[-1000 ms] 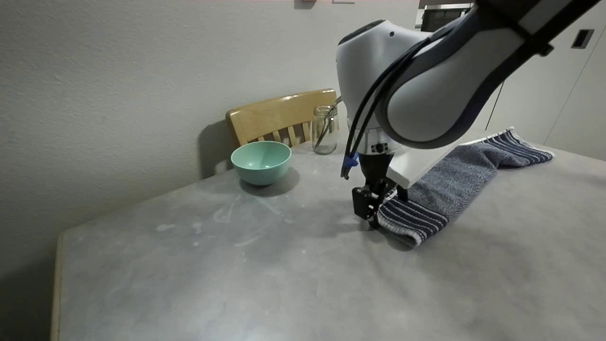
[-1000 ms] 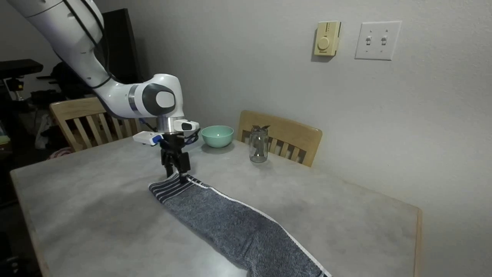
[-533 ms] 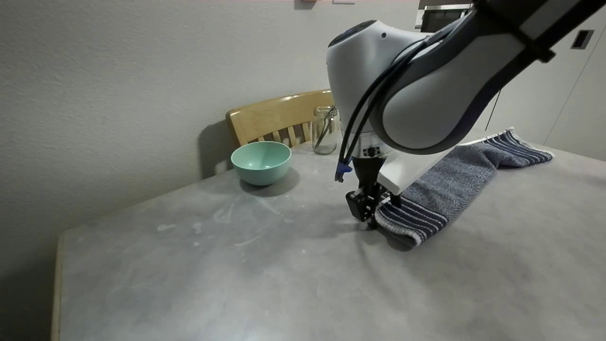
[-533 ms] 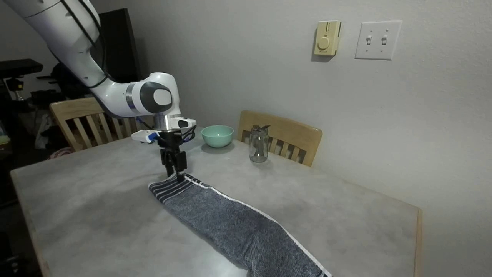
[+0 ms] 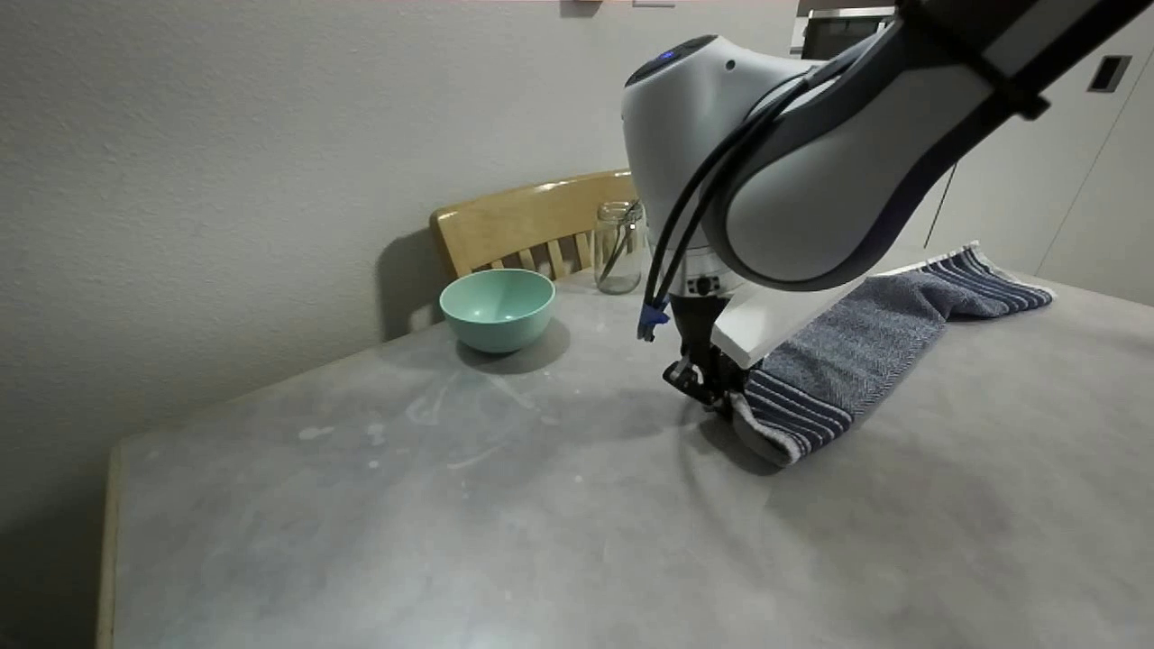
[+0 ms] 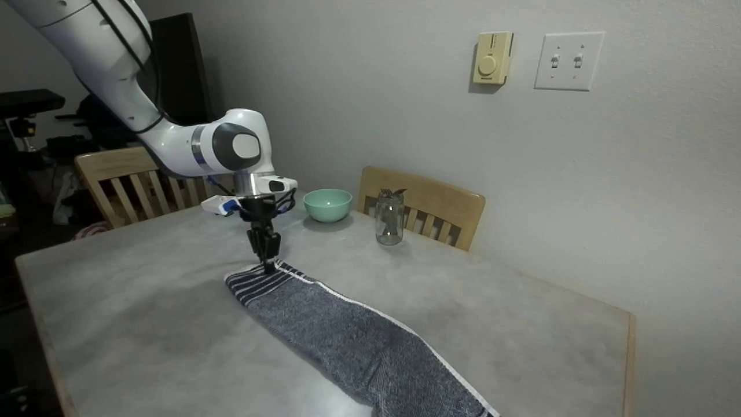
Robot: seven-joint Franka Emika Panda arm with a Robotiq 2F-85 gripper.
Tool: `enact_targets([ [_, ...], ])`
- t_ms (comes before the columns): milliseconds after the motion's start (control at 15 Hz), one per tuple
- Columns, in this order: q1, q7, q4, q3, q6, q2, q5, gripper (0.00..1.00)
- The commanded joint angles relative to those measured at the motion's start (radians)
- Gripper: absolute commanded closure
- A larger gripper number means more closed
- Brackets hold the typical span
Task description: Partially unfold the towel on the table
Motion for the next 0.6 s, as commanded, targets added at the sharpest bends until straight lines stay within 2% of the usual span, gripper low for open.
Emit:
enact_targets([
  [0,-0.005,0.023,-0.023,-0.023,0.031,0.000,-0.015,1.00],
  [533,-0.012,-0.043,0.062,0.053,-0.025,0.020,0.051,0.98],
])
